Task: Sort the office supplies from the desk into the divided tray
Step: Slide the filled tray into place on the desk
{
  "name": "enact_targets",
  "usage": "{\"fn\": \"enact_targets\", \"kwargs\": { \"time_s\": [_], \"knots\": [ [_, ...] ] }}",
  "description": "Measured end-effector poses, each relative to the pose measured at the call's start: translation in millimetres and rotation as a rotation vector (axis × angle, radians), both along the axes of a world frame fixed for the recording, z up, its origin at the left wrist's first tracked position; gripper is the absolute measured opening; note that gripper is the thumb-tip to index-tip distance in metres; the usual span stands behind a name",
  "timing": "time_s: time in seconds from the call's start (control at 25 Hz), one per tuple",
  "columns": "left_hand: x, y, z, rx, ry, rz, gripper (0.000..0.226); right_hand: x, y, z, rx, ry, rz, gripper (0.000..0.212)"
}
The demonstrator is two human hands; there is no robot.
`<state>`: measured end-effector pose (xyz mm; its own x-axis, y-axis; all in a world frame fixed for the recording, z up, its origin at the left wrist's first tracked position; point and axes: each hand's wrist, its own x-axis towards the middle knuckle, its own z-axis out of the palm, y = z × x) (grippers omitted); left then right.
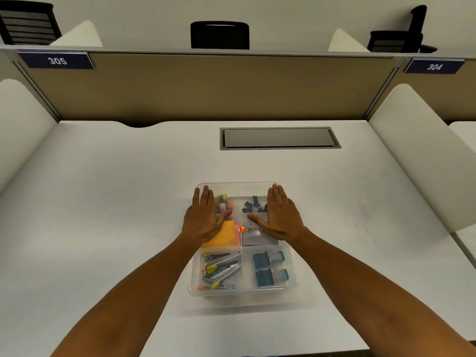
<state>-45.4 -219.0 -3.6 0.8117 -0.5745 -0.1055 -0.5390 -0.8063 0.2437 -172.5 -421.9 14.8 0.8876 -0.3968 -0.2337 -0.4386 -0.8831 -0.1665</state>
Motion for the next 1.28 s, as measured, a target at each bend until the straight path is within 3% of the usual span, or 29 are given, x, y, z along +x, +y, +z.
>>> {"fn": "enact_targets", "kwargs": {
  "time_s": [0.64,0.84,1.04,1.16,1.28],
  "knots": [
    [6.5,3.2,-12.5,-0.147,-0.046,-0.023,0.082,-1.6,-3.8,-20.9,0.028,-0.131,0.001,0.125],
    [9.6,7.2,-17.1,-0.304,0.076,-0.018,0.08,-1.4,-7.9,-26.3,0.071,-0.178,0.014,0.122],
    [12.2,6.1,-12.4,-0.343,0.158,-0.016,0.083,-3.4,-6.4,-26.8,0.13,-0.238,-0.031,0.117],
    [17.7,3.0,-5.1,-0.472,0.224,0.12,0.072,-0.2,-10.0,-22.0,0.181,-0.308,-0.078,0.103],
    [33.6,-5.1,8.8,-0.683,0.356,0.448,0.038,16.5,-18.5,-14.9,0.287,-0.411,-0.347,0.072]
  ]
}}
